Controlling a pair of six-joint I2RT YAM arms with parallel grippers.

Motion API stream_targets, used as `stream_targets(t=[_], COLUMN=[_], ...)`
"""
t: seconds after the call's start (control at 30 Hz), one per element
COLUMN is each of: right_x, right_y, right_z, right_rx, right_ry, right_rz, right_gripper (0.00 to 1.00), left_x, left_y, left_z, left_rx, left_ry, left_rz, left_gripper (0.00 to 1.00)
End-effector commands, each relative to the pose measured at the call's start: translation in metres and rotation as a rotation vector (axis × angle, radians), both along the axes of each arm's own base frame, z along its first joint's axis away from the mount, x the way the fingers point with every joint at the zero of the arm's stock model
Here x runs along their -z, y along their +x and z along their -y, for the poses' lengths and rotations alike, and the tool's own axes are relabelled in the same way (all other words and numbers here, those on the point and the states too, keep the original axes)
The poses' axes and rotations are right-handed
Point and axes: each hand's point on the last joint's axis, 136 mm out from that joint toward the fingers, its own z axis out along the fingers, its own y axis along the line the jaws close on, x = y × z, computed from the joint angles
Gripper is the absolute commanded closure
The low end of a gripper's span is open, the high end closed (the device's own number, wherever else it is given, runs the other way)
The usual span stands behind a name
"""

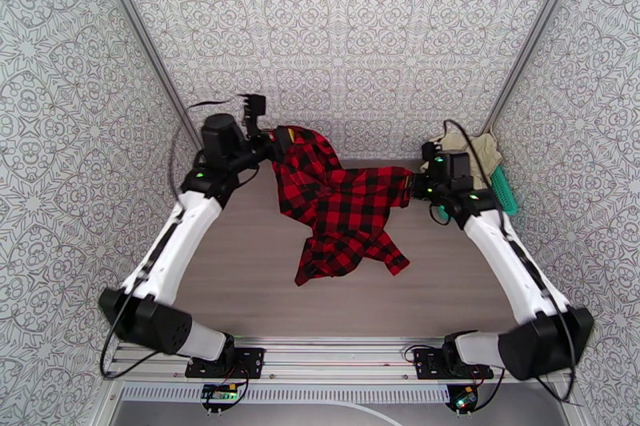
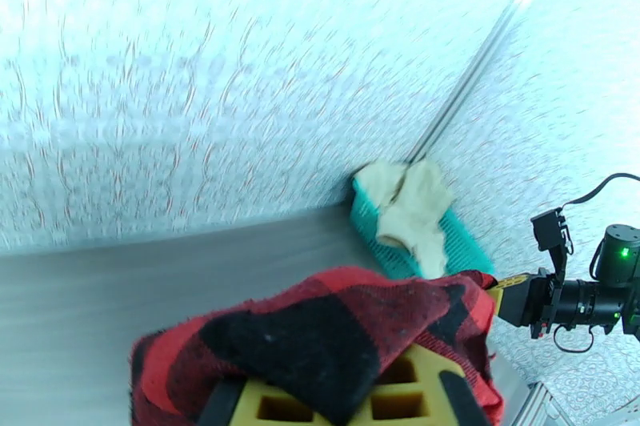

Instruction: Fold and stack the mixed laundry pile

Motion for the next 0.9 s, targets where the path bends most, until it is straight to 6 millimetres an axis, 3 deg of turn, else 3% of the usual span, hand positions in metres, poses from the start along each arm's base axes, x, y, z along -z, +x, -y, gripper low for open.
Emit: stream_targets(t=[0.0,0.13,0.23,0.37,0.47,0.57,0.6,0.7,0.77,0.8,0.87], right_x=[-0.073,-0.133,-0.17,-0.203,-0.202,-0.17,-0.151,-0.09,-0.049,-0.029,0.006], right_y=[-0.026,-0.06,-0.085,-0.105,-0.101,-0.078,-0.066,-0.036,-0.021,-0.016,-0.007], right_z=[0.021,0.04,0.056,0.057,0.044,0.028,0.022,0.005,-0.005,-0.008,-0.011], right_rx=[0.059,0.131,0.193,0.188,0.127,0.071,0.053,0.012,-0.007,-0.01,-0.009], right_ry=[-0.034,-0.031,-0.037,-0.008,0.028,0.056,0.068,0.105,0.125,0.132,0.139], right_rz=[0.171,0.328,0.419,0.486,0.466,0.36,0.312,0.16,0.063,0.016,-0.057], right_gripper=[1.0,1.0,1.0,1.0,1.0,1.0,1.0,1.0,1.0,1.0,1.0], left_x=[-0.061,-0.089,-0.091,-0.081,-0.057,0.0,0.028,0.121,0.186,0.221,0.267], left_y=[-0.05,-0.083,-0.085,-0.064,-0.028,0.024,0.042,0.083,0.1,0.105,0.106], left_z=[-0.012,-0.039,-0.069,-0.098,-0.118,-0.137,-0.144,-0.164,-0.178,-0.182,-0.185], left_rx=[0.006,-0.093,-0.196,-0.254,-0.292,-0.339,-0.365,-0.443,-0.492,-0.511,-0.533], left_ry=[-0.012,0.014,-0.007,-0.103,-0.174,-0.221,-0.234,-0.246,-0.244,-0.236,-0.197], left_rz=[0.132,0.19,0.151,0.066,-0.027,-0.183,-0.252,-0.436,-0.551,-0.615,-0.687], left_gripper=[1.0,1.0,1.0,1.0,1.0,1.0,1.0,0.81,0.73,0.64,0.53])
